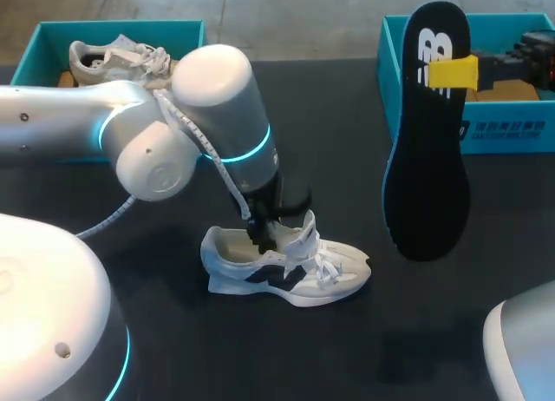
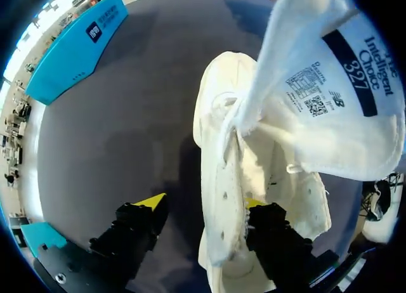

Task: Take the shoe out of the shoebox, open the shoe tongue, remove and reinsert the insole, then place the shoe into the shoebox

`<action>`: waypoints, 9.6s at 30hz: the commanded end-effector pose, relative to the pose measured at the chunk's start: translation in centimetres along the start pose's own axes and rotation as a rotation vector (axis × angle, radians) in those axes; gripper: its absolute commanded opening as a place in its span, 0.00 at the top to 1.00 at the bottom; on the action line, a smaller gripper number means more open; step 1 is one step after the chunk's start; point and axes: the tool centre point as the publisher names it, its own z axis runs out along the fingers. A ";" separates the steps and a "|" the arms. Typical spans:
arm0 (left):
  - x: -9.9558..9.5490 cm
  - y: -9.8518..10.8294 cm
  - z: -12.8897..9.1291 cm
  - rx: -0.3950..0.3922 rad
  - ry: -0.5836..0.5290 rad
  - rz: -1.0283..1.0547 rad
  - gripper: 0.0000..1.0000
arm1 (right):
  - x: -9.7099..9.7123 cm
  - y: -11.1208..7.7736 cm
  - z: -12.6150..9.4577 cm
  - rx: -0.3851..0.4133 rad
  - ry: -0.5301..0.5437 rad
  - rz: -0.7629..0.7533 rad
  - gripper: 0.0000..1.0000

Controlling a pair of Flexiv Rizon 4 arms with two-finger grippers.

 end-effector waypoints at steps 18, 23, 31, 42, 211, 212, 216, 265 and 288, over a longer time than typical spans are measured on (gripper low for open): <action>-0.2 -0.3 -0.1 -0.003 0.009 0.085 1.00 | -0.1 0.3 0.2 0.005 0.000 0.002 1.00; 0.3 -0.3 -1.0 -0.001 -0.009 0.135 1.00 | -0.1 0.3 0.2 0.005 0.000 0.002 1.00; -0.1 0.2 -3.2 0.033 -0.002 0.286 1.00 | -0.1 0.3 0.2 0.005 0.000 0.002 1.00; 0.1 1.1 -6.0 0.037 -0.006 0.683 1.00 | -0.1 0.3 0.2 0.005 0.000 0.002 1.00; 1.8 -8.3 -10.4 0.378 -0.002 1.200 0.00 | -0.1 0.3 0.2 0.005 0.000 0.002 1.00; 1.6 -8.2 -10.9 0.416 0.000 1.198 0.00 | -0.1 0.3 0.2 0.005 0.000 0.002 1.00; 1.0 -7.7 -12.7 0.531 -0.061 1.205 0.00 | -0.1 0.3 0.2 0.005 0.000 0.002 1.00; -2.3 -6.7 -17.4 0.832 -0.743 1.304 0.00 | -0.1 0.3 0.2 0.005 0.000 0.002 1.00; -3.8 -5.4 -21.3 0.988 -0.908 1.247 0.00 | -0.1 0.3 0.2 0.005 0.000 0.002 1.00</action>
